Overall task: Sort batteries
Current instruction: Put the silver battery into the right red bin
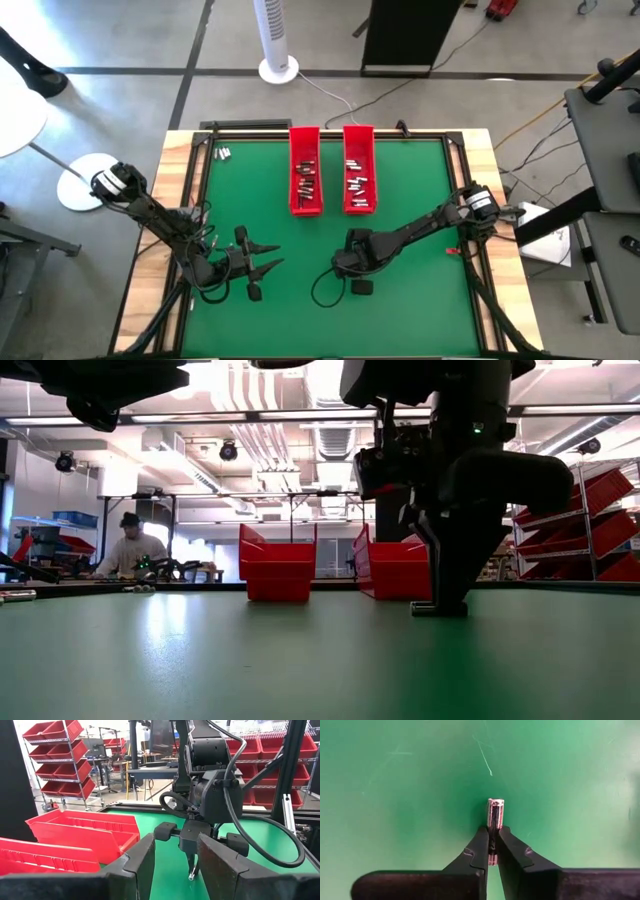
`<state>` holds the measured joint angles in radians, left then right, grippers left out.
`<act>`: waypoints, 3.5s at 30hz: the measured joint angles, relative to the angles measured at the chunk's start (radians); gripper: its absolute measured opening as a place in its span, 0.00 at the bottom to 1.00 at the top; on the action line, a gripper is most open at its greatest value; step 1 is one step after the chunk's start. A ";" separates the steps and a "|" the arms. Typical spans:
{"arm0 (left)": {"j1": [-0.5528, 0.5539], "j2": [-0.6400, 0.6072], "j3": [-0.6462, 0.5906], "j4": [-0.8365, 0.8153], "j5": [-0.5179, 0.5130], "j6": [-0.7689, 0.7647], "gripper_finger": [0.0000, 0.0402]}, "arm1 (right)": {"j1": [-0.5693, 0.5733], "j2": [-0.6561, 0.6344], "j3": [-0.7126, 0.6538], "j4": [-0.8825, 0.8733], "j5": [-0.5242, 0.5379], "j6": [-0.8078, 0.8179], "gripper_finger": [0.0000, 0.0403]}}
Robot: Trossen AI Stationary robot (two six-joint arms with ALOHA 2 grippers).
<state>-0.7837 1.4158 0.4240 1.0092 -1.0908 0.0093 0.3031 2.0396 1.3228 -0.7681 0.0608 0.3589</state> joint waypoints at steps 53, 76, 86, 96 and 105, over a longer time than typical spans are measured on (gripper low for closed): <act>0.000 0.000 0.000 -0.010 -0.002 0.004 0.32 | -0.146 -0.249 0.069 -0.175 0.037 -0.085 0.03; 0.000 0.000 -0.001 -0.056 -0.037 -0.018 0.32 | -0.654 -0.148 0.134 -0.135 0.147 -0.677 0.03; 0.000 0.000 -0.001 -0.060 -0.037 -0.018 0.32 | -0.761 -0.047 0.137 -0.051 0.103 -0.790 0.03; 0.000 0.000 -0.001 -0.064 -0.037 -0.023 0.32 | -0.773 -0.040 0.136 -0.023 0.045 -0.825 0.03; -0.001 -0.001 0.063 -0.072 -0.085 0.018 0.33 | -0.768 -0.087 0.132 -0.052 0.093 -0.827 0.24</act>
<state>-0.7851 1.4151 0.4866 0.9376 -1.1754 0.0273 -0.4648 1.9530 1.4548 -0.8204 0.1537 -0.4677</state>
